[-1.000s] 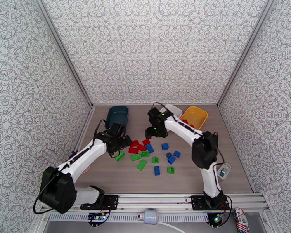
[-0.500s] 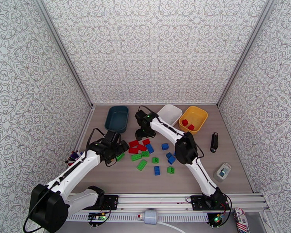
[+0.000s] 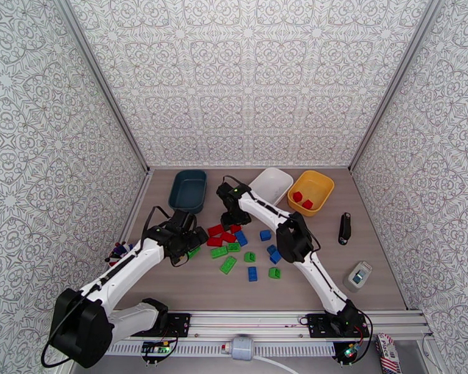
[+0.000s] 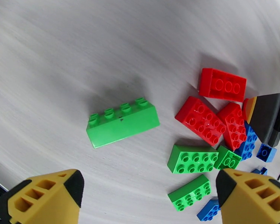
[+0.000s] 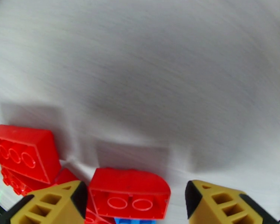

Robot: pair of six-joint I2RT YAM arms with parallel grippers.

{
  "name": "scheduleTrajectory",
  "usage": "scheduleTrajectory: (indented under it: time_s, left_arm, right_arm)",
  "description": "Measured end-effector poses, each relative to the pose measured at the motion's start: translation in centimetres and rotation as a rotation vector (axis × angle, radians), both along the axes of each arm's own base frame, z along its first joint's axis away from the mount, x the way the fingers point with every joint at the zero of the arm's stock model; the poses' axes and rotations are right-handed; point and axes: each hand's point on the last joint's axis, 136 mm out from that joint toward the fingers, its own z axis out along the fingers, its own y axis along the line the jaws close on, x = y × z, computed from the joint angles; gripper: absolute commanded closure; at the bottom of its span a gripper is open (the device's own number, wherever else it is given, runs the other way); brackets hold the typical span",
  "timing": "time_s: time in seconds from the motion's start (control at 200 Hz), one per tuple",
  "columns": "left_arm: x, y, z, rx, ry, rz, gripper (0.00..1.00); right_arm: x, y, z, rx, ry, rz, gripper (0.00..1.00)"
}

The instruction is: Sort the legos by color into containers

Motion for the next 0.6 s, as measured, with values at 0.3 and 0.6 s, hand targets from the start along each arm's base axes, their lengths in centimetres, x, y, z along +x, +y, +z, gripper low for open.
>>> scheduleTrajectory:
  time_s: [0.3,0.6]
  left_arm:
    - [0.0,-0.2,0.0,-0.01,0.0,-0.004,0.01]
    - [1.3,-1.5,-0.2,-0.061,-0.022,-0.026,0.01]
  right_arm:
    - [-0.1,-0.3,-0.5,-0.017,0.007,-0.006,0.47]
    - [0.1,-0.4,0.4,-0.006,-0.005,-0.025,0.53]
